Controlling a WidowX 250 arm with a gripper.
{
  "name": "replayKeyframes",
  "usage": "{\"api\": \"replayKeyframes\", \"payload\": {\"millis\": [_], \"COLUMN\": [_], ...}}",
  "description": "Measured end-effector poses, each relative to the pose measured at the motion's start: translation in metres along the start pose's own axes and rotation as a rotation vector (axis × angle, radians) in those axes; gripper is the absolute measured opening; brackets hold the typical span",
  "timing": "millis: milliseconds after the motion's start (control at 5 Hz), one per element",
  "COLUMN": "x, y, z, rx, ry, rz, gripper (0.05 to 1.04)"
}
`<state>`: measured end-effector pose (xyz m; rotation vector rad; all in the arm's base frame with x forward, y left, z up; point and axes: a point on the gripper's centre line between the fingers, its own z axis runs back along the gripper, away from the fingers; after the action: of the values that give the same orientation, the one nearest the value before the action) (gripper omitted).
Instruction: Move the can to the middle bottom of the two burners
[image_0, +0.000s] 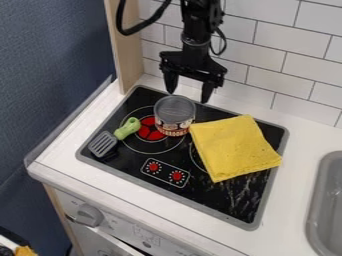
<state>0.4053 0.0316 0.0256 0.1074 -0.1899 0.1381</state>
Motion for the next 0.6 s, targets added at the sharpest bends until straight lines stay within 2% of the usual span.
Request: {"api": "replayKeyframes", "payload": {"millis": [200, 600], "x": [0.008, 0.001], "y": [0.007, 0.009], "z": [0.003, -0.019], "rx": [-0.010, 0.022], "ry": [-0.020, 0.039], "rz": [0.022, 0.027], "gripper": [0.999, 0.999]}}
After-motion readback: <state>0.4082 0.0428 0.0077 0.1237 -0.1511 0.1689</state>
